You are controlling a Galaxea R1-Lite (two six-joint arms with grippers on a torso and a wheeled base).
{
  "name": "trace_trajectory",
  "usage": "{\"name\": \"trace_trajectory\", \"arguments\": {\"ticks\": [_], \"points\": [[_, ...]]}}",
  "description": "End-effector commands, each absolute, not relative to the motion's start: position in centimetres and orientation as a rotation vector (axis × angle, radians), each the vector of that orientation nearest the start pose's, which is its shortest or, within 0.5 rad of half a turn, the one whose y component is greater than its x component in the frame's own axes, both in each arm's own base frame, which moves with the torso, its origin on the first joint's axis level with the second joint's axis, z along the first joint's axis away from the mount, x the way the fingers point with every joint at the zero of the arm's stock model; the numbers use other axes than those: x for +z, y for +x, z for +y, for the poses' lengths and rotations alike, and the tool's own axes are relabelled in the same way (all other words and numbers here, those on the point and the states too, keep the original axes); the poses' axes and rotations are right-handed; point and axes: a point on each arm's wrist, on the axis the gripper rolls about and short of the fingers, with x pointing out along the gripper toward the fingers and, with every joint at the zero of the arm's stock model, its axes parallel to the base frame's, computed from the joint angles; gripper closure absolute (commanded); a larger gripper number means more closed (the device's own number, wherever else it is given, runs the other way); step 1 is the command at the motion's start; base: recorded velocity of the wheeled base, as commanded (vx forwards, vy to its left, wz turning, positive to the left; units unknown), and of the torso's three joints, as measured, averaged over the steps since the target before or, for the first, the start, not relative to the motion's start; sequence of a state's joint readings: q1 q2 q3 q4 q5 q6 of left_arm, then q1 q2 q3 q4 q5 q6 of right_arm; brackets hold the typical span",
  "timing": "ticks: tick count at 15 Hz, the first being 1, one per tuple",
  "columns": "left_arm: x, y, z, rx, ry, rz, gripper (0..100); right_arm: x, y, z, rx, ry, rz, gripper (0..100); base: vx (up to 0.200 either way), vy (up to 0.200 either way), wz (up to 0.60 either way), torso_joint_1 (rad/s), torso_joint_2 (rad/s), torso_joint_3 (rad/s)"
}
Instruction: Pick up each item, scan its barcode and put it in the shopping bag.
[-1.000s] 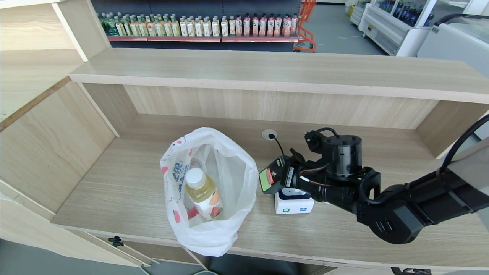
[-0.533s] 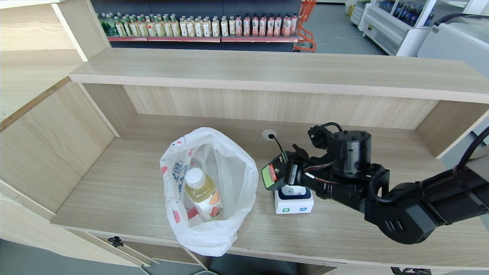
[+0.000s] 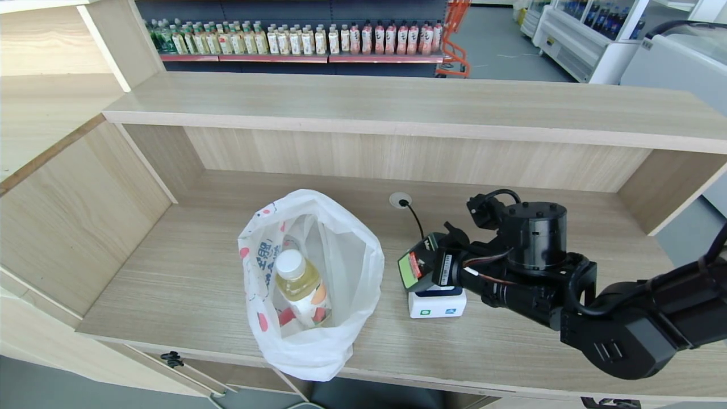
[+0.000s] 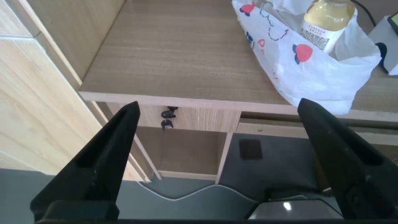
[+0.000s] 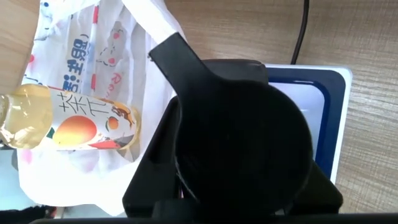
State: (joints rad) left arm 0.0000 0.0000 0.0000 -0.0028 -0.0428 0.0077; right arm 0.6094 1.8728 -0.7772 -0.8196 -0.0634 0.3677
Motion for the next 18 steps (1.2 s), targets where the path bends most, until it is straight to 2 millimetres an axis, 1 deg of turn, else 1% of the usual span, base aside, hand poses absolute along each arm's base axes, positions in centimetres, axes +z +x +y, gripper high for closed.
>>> {"name": "trace_trajectory", "arguments": {"ticks": [1,9,10,12,13,14,15,16,18], "points": [[7.6,-2.3,-0.1,-0.043,0.008,-0.002,0,13.8,27.5,19.0,0.485,0.263,0.36,100,0.0,0.0,0.0,0.0,0.0,0.0],[7.6,-2.3,-0.1,-0.043,0.008,-0.002,0,13.8,27.6,19.0,0.484,0.266,0.356,100,0.0,0.0,0.0,0.0,0.0,0.0],[7.6,-2.3,-0.1,-0.043,0.008,-0.002,0,14.2,27.5,19.0,0.487,0.278,0.342,100,0.0,0.0,0.0,0.0,0.0,0.0],[7.6,-2.3,-0.1,-0.041,0.009,-0.002,0,16.5,27.0,18.7,0.517,0.331,0.248,100,0.0,0.0,0.0,0.0,0.0,0.0],[7.6,-2.3,-0.1,-0.043,0.009,-0.002,0,17.3,26.6,18.4,0.522,0.338,0.226,100,0.0,0.0,0.0,0.0,0.0,0.0],[7.6,-2.3,-0.1,-0.043,0.009,-0.002,0,17.6,26.5,18.3,0.522,0.336,0.218,100,0.0,0.0,0.0,0.0,0.0,0.0],[7.6,-2.3,-0.1,-0.043,0.009,-0.002,0,18.3,25.8,17.9,0.531,0.274,0.183,100,0.0,0.0,0.0,0.0,0.0,0.0],[7.6,-2.3,-0.1,-0.041,0.009,-0.002,0,18.5,25.4,17.5,0.534,0.233,0.168,100,0.0,0.0,0.0,0.0,0.0,0.0],[7.6,-2.3,-0.1,-0.043,0.009,-0.002,0,18.3,24.7,17.5,0.545,0.183,0.157,100,0.0,0.2,0.0,0.0,0.0,0.007]]}}
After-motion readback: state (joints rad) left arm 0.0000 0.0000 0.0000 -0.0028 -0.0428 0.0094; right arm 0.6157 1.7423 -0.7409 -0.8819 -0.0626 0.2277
